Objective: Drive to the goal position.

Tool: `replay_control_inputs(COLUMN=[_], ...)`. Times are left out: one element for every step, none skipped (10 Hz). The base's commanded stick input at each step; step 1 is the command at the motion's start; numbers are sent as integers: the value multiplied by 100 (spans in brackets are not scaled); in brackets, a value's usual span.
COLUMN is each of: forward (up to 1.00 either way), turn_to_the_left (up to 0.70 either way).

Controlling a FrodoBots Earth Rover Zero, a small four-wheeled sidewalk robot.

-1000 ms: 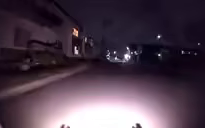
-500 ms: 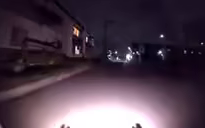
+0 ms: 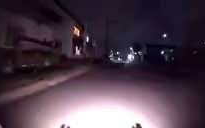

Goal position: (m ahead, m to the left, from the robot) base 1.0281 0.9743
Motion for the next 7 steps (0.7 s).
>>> replay_control_inputs(forward=[100,100,100,100,100,100,100], turn_to_the_left=[0,0,0,0,0,0,0])
